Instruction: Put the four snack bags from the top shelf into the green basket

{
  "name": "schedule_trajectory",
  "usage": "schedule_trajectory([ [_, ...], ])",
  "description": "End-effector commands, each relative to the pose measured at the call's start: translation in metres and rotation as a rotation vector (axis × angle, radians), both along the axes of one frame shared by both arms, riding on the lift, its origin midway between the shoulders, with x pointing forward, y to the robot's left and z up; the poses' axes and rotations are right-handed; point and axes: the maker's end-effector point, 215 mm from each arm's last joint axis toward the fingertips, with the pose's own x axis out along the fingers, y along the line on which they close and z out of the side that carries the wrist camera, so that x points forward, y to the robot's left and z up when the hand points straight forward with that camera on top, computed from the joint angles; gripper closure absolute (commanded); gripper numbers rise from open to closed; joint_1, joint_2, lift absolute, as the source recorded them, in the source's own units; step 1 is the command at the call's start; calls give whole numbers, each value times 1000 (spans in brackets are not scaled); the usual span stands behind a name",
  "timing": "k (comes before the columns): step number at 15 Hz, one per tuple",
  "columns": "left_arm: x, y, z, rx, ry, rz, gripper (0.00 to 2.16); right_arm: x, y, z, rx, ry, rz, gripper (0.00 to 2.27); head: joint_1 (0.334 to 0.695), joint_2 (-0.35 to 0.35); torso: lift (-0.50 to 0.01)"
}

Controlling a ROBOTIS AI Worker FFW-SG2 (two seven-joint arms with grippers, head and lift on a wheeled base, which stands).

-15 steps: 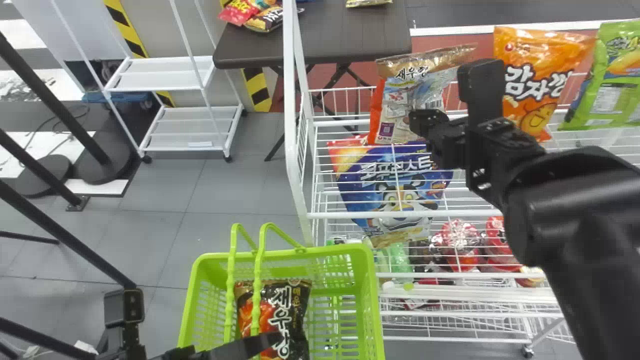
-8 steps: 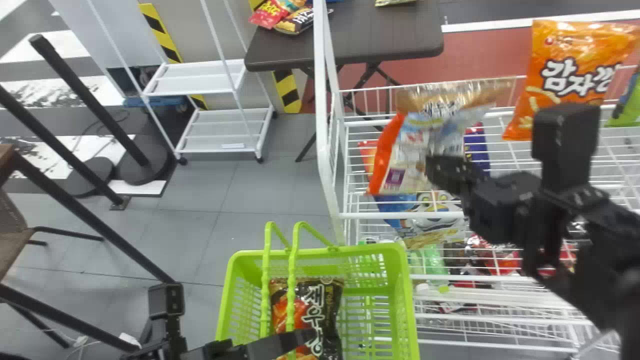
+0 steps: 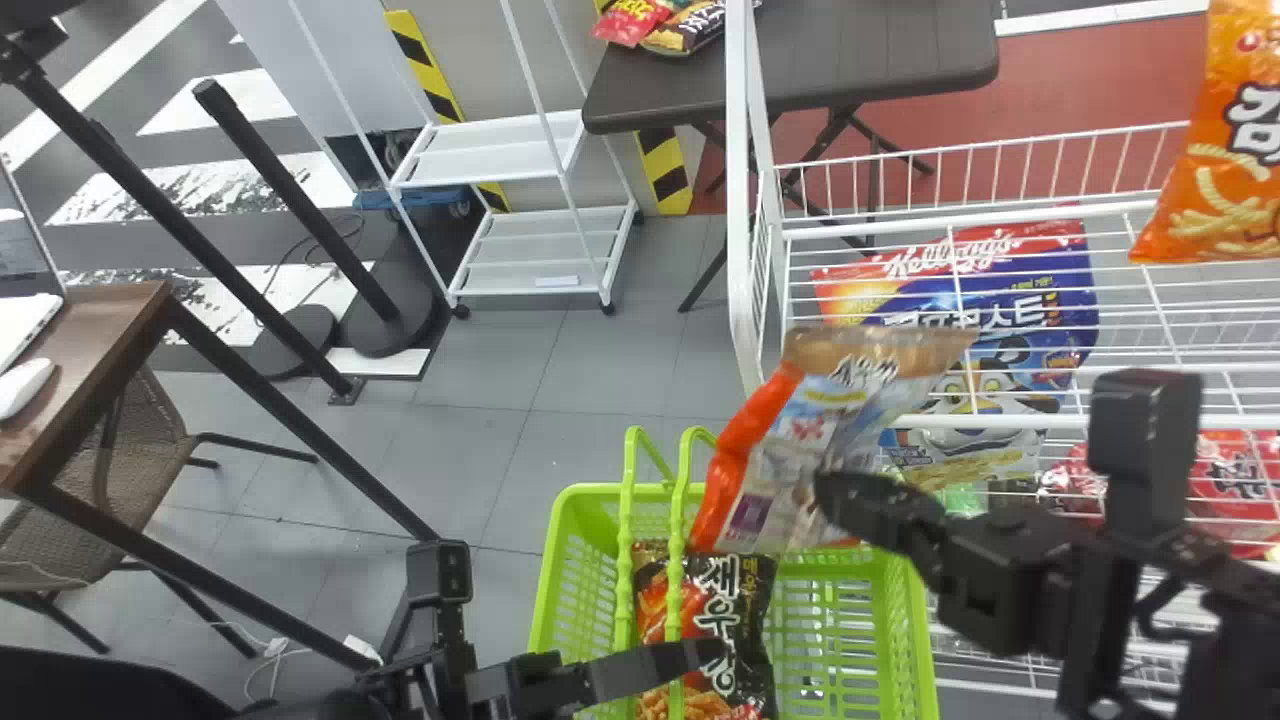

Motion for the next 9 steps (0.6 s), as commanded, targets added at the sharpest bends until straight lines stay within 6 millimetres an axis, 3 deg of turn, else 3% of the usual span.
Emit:
schedule_trajectory([
  [1, -1, 0, 2, -9, -3, -4, 2145, -27, 19, -31, -28, 97, 70, 2256, 695, 350, 0],
  [3, -1, 0, 3, -8, -4, -4, 2148, -60, 27, -54, -76, 207, 145, 2256, 695, 350, 0],
  [5, -1, 0, 3, -8, -6, -5, 2148, -87, 21, -74, -159, 319, 209, 2256, 695, 350, 0],
  [7, -1, -2, 3, -9, -5, -8, 2145, -94, 9, -90, -252, 362, 213, 2125, 695, 350, 0],
  [8, -1, -2, 3, -9, -5, -8, 2148, -100, 4, -94, -276, 386, 225, 1457, 695, 350, 0],
  [9, -2, -2, 3, -8, -5, -10, 2145, -99, 1, -97, -293, 390, 224, 167, 695, 350, 0],
])
